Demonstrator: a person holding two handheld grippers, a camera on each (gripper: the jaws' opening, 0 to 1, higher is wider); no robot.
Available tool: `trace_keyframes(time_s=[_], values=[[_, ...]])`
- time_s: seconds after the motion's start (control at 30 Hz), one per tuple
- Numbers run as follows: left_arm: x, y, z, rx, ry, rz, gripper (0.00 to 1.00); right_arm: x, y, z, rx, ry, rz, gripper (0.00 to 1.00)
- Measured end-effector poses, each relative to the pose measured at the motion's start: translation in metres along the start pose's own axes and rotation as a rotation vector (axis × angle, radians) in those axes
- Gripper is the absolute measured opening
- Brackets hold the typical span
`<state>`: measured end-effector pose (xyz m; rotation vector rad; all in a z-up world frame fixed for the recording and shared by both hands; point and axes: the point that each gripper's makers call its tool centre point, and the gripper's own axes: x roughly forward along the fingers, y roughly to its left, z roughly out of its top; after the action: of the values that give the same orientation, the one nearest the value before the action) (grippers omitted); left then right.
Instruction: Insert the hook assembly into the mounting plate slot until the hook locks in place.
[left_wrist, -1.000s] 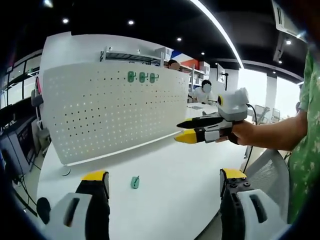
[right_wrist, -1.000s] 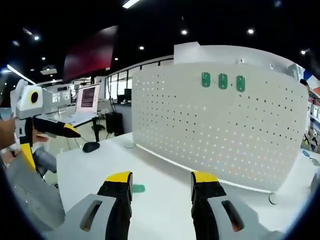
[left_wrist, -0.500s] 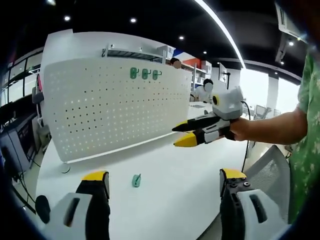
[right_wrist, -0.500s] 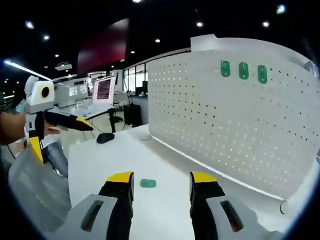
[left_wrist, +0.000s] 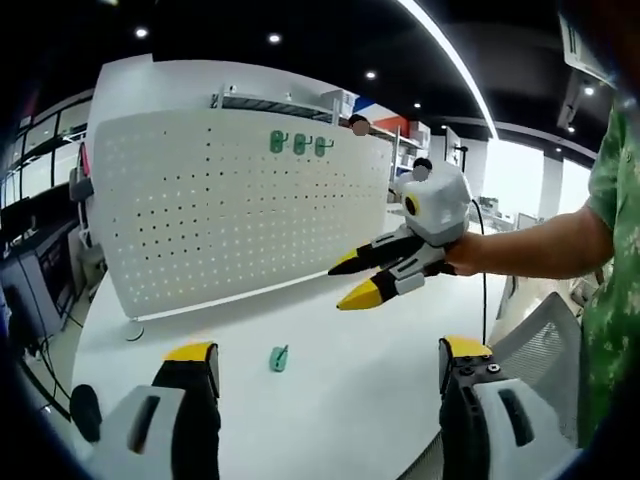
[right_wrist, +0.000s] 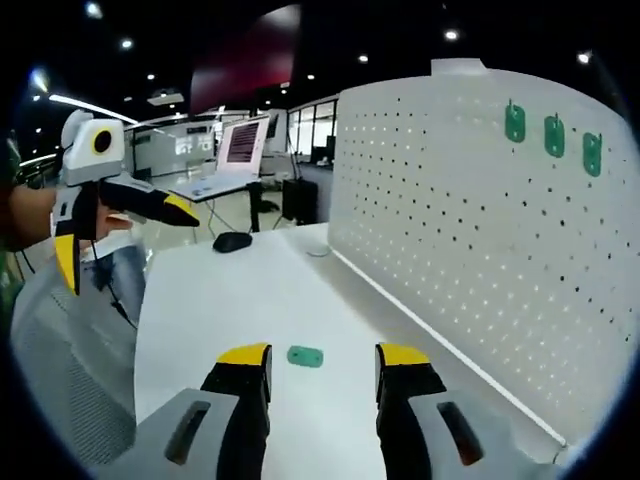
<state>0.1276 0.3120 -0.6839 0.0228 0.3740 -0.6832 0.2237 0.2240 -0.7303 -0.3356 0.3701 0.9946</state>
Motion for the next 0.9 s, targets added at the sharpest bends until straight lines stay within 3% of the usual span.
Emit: trace_keyframes(time_s=[0.9], values=[[0.006,0.006,-0.005,-0.025,0.02,0.025,0.92,0.07,-0.01,-0.047,-0.048,0.17,0.122,0.35]])
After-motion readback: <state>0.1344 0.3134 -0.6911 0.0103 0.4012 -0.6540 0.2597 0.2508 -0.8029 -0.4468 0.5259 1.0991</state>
